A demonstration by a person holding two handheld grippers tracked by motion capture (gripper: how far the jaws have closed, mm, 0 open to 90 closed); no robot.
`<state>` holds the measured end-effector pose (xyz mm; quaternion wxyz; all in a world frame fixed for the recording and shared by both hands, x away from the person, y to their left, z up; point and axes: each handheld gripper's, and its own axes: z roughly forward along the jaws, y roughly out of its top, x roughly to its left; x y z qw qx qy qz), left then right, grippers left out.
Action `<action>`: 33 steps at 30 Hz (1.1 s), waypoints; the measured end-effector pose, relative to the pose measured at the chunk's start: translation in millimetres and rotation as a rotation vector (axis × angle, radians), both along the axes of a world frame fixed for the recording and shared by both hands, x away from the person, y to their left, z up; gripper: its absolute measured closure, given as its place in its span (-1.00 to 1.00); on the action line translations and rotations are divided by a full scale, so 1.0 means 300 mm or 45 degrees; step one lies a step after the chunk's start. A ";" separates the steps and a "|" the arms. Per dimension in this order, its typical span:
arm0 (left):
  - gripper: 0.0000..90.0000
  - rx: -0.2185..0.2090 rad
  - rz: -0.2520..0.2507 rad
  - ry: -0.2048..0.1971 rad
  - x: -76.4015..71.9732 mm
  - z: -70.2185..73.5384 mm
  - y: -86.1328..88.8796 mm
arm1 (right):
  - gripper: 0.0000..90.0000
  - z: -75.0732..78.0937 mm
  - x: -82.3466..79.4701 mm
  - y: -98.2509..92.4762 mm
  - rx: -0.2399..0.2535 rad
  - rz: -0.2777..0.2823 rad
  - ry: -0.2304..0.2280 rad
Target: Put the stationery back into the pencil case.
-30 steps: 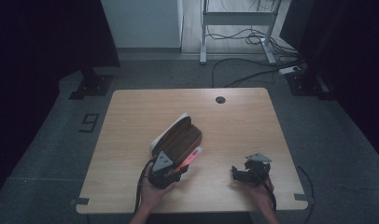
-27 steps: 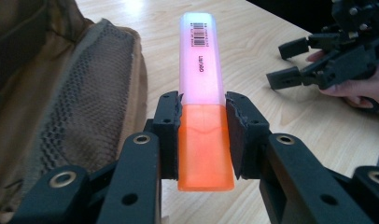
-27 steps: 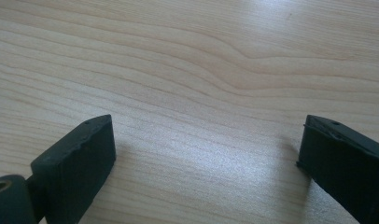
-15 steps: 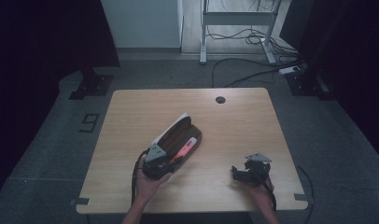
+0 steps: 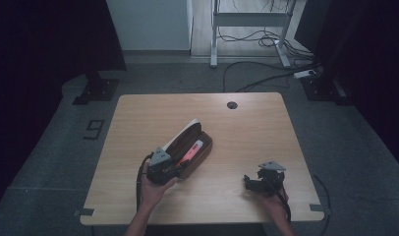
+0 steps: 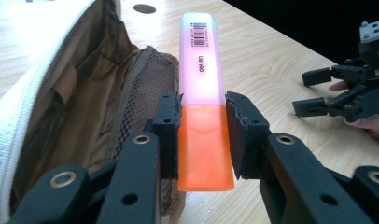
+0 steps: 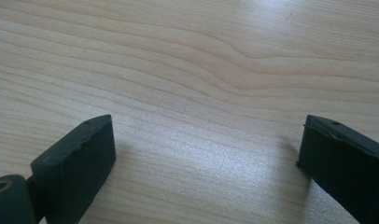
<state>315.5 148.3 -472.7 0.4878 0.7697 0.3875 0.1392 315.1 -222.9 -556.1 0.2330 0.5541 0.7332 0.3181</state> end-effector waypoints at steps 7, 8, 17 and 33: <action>0.49 0.014 0.020 -0.007 0.032 0.020 0.008 | -0.92 0.000 0.000 0.000 0.000 0.000 0.000; 0.50 0.014 0.020 -0.007 0.032 0.020 0.008 | -0.92 0.000 0.000 0.000 0.000 0.000 0.000; 0.49 0.077 0.056 -0.006 0.084 0.009 0.003 | -0.92 0.000 0.000 0.000 0.000 0.000 0.000; 0.49 0.219 0.141 -0.025 0.111 -0.033 -0.002 | -0.92 0.000 0.000 0.000 0.000 0.000 0.000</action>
